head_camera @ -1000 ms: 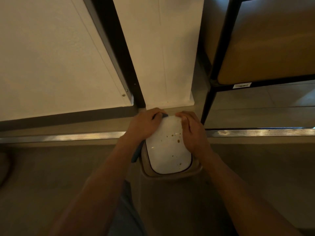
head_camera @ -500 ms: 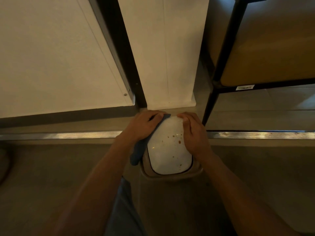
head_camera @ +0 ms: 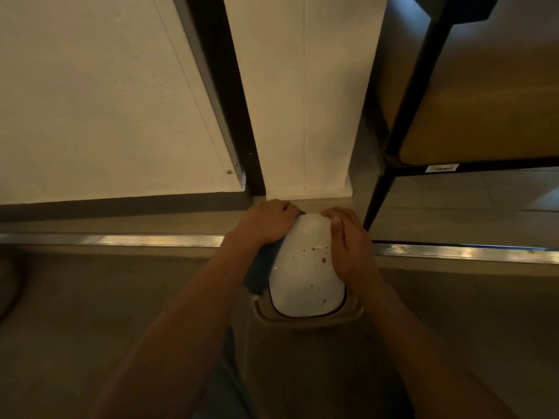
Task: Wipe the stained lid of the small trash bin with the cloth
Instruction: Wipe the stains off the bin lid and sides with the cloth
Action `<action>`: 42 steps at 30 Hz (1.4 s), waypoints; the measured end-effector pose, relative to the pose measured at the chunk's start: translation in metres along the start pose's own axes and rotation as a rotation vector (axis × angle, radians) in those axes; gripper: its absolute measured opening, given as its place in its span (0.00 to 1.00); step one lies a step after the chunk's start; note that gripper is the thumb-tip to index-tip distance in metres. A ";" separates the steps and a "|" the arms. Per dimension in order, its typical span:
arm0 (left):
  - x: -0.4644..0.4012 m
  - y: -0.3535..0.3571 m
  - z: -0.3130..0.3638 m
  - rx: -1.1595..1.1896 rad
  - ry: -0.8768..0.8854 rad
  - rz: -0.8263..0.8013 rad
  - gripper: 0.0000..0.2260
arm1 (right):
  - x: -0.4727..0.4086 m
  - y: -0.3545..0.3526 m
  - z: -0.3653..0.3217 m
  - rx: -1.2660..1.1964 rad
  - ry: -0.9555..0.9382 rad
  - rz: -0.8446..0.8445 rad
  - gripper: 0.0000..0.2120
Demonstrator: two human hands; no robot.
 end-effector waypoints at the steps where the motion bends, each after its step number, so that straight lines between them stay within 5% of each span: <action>1: -0.005 0.001 0.007 -0.080 -0.012 -0.010 0.21 | 0.000 0.000 0.000 -0.010 0.007 0.004 0.17; 5: 0.005 0.007 0.024 -0.262 0.121 0.189 0.21 | -0.001 0.002 -0.004 -0.053 0.000 0.006 0.19; 9: 0.029 0.000 0.003 -0.081 0.340 0.274 0.23 | -0.002 0.002 -0.004 -0.038 0.009 0.003 0.19; 16: -0.007 0.000 0.001 -0.045 -0.011 0.041 0.20 | -0.001 0.000 -0.003 -0.025 0.000 -0.001 0.17; 19: -0.003 0.005 0.019 -0.238 0.083 0.193 0.20 | -0.002 0.000 -0.003 -0.037 -0.005 0.004 0.20; 22: 0.020 0.008 0.018 -0.195 0.293 0.324 0.21 | -0.002 0.002 -0.005 -0.031 -0.014 -0.001 0.21; 27: 0.005 -0.002 -0.015 0.027 0.084 0.109 0.19 | -0.001 0.001 -0.003 -0.016 -0.010 -0.003 0.19; 30: -0.011 0.000 0.003 -0.141 -0.015 -0.005 0.20 | -0.002 0.000 -0.004 -0.014 -0.012 0.006 0.19; 37: 0.029 0.002 0.011 -0.138 0.376 0.310 0.21 | -0.003 0.003 -0.003 -0.025 -0.002 0.003 0.20; 42: 0.014 0.000 -0.009 0.012 0.100 0.248 0.18 | -0.002 0.000 -0.003 0.006 -0.020 0.015 0.19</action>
Point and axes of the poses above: each hand's wrist, its own x-axis away from the middle knuckle, its own y-axis out of the palm, z = x × y, the point moved 5 cm from there along -x, towards the middle knuckle, and after that the axes turned 5 degrees about -y, right-handed, at the moved point
